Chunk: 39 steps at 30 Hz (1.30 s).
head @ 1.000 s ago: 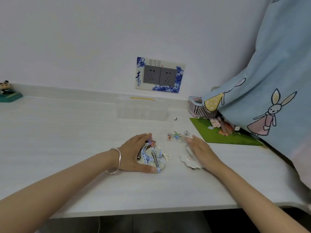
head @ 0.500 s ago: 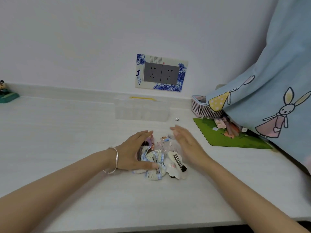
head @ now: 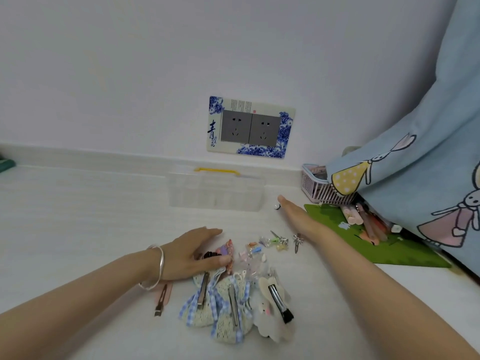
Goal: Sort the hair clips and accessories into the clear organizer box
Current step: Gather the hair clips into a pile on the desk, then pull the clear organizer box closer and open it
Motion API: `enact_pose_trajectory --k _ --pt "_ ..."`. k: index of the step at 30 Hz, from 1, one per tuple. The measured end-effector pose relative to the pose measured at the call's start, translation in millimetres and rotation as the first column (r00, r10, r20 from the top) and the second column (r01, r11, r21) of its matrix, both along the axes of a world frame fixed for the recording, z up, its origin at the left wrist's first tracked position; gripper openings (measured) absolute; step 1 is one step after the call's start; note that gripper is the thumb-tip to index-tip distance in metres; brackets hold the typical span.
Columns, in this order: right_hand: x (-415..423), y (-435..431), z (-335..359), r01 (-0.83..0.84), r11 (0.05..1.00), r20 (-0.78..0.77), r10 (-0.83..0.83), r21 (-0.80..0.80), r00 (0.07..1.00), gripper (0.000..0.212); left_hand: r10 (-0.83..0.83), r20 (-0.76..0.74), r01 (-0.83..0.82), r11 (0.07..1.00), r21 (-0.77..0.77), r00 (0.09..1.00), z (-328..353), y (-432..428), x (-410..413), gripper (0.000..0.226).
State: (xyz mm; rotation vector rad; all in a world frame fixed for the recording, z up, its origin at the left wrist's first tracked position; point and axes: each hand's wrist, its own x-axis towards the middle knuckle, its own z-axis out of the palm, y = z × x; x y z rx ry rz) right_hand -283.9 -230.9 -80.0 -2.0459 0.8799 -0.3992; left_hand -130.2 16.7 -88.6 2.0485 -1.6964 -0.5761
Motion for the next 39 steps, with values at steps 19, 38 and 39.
enact_pose_trajectory --k 19,38,39 --pt "-34 138 -10 -0.216 0.973 0.087 0.208 0.084 0.974 0.055 -0.076 -0.001 0.076 0.992 -0.097 0.997 -13 59 -13 0.120" --pt "25 93 10 0.004 1.000 0.292 -0.007 0.013 0.956 0.073 0.395 -0.230 -0.454 0.819 -0.349 0.889 18 -2 57 0.120" --pt "33 85 13 0.021 0.999 0.292 -0.033 0.043 0.956 0.080 0.443 -0.314 -0.536 0.770 -0.347 0.840 20 -13 64 0.116"
